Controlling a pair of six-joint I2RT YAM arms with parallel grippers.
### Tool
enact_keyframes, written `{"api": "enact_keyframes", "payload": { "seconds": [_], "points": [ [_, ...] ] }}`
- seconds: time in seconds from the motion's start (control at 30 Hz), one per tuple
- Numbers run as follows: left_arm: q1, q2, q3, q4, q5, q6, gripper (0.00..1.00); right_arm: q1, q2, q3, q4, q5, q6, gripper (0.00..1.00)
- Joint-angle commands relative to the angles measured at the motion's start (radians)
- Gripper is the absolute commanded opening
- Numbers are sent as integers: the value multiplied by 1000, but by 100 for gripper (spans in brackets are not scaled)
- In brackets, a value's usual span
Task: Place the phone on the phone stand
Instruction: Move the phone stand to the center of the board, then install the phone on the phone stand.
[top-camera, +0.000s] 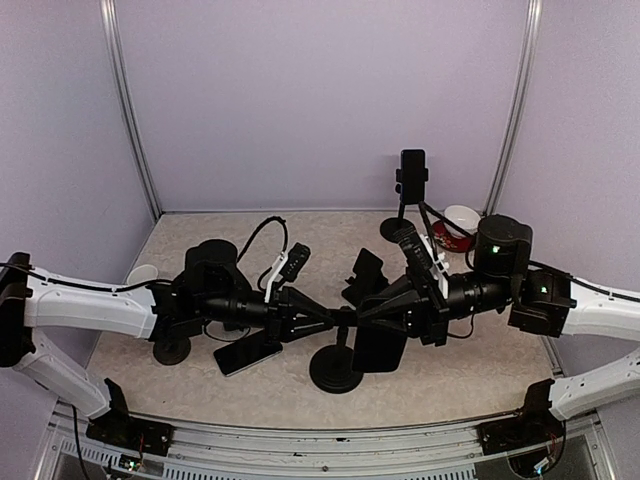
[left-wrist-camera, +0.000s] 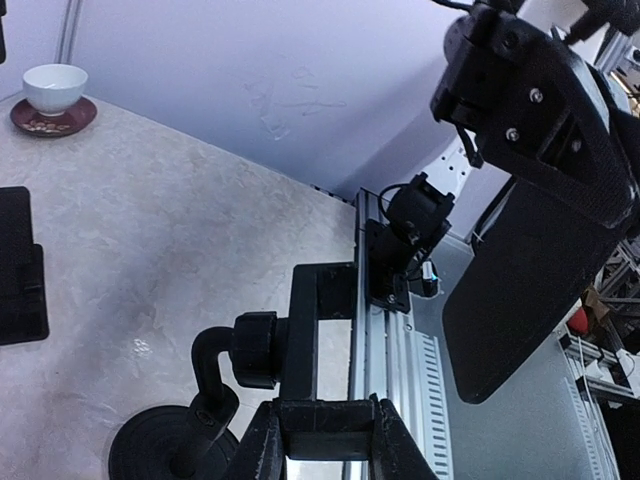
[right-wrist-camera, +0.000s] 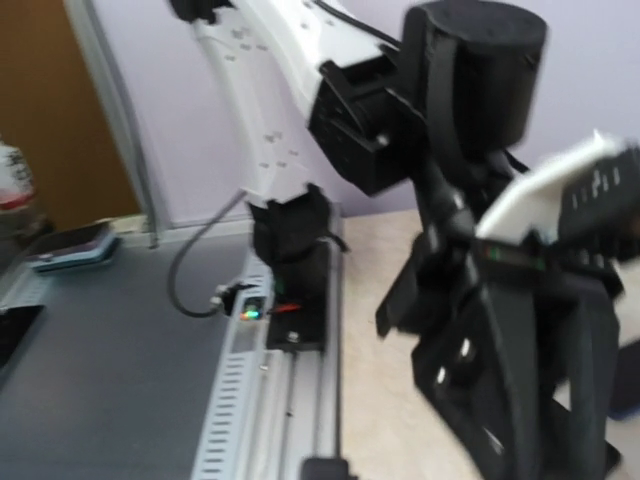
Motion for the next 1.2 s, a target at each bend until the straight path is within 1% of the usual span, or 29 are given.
{"api": "enact_keyframes", "payload": {
  "seconds": [0.0, 0.23, 0.4, 0.5, 0.63, 0.8, 1.17],
  "points": [
    [-64, -58, 45, 24, -21, 32, 0, -7, 64, 68, 108, -159, 21, 0],
    [-163, -83, 53, 25, -83, 36, 0, 13, 171, 101, 197, -288, 58, 0],
    [-208, -100, 44, 40, -122, 37, 0, 39, 207, 96, 239, -307, 61, 0],
    [-225, -110, 34, 55, -126, 35, 0, 41, 206, 67, 299, -306, 73, 0],
    [-240, -110, 36, 58, -123, 40, 0, 40, 205, 37, 379, -310, 95, 0],
    [-249, -117, 35, 53, -120, 48, 0, 40, 224, 29, 387, -328, 101, 0],
    [-251, -167, 19, 45, -117, 64, 0, 40, 197, -41, 408, -323, 92, 0]
  ]
}}
